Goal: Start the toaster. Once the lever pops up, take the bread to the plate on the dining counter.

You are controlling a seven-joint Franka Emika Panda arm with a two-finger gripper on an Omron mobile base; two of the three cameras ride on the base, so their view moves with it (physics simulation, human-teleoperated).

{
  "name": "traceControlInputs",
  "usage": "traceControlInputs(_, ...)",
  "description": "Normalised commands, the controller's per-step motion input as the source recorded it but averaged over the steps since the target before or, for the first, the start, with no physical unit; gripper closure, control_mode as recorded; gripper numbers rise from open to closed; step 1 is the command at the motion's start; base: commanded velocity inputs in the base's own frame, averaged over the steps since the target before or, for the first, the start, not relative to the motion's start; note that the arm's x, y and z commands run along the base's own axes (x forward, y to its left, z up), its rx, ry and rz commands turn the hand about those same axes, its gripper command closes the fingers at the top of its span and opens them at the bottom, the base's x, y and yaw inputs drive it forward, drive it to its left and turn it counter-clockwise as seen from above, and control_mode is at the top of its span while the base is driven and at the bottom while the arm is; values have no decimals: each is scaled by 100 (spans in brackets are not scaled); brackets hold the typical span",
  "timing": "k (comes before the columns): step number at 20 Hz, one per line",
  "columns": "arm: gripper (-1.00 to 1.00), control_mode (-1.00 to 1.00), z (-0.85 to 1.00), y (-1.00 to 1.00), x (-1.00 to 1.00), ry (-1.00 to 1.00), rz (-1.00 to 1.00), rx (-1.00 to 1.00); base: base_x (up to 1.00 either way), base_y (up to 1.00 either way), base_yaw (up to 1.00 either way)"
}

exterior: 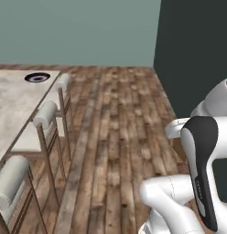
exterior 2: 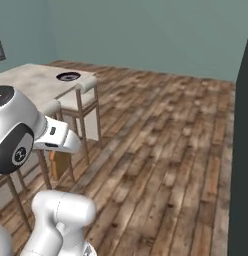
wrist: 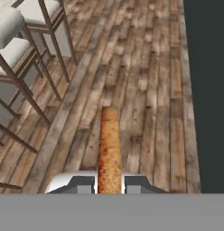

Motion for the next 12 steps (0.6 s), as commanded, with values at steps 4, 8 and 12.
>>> traceControlInputs(4, 100, 100, 0, 0, 0, 0, 0, 0, 100, -100, 27)
traceControlInputs(8, 100, 100, 0, 0, 0, 0, 0, 0, 100, -88, 33)
traceControlInputs(12, 100, 100, 0, 0, 0, 0, 0, 0, 100, -68, 44)
